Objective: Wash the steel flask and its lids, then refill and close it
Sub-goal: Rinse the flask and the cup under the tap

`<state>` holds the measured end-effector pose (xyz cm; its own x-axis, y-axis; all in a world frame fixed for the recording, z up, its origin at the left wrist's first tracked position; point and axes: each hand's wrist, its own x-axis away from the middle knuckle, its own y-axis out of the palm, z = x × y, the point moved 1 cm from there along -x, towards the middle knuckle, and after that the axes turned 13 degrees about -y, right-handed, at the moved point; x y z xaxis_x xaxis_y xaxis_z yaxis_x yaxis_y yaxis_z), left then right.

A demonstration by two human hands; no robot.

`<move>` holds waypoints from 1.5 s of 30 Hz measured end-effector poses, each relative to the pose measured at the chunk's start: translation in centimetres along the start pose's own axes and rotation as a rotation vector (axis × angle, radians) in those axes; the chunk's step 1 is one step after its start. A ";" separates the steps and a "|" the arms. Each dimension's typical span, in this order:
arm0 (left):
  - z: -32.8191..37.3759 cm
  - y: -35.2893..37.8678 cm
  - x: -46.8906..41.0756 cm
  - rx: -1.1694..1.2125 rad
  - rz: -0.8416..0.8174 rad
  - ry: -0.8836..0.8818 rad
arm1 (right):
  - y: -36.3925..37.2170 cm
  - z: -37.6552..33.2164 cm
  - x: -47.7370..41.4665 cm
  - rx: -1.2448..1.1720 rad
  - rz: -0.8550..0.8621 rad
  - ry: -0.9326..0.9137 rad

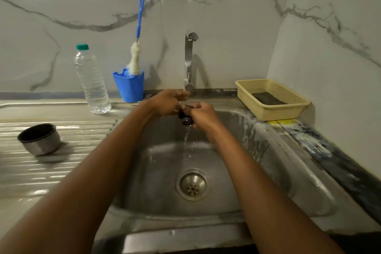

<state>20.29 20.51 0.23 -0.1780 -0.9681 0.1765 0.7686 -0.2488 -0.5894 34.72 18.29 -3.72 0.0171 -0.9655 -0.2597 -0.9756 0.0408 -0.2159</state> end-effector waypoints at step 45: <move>-4.3 -6.4 19.1 0.129 0.395 0.018 | 7.3 -12.5 9.5 0.048 -0.353 -0.221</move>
<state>9.28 3.51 3.96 0.1363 -0.9890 -0.0576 0.8504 0.1467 -0.5053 25.05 6.20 4.06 0.4001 -0.8442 -0.3566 -0.8902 -0.2656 -0.3702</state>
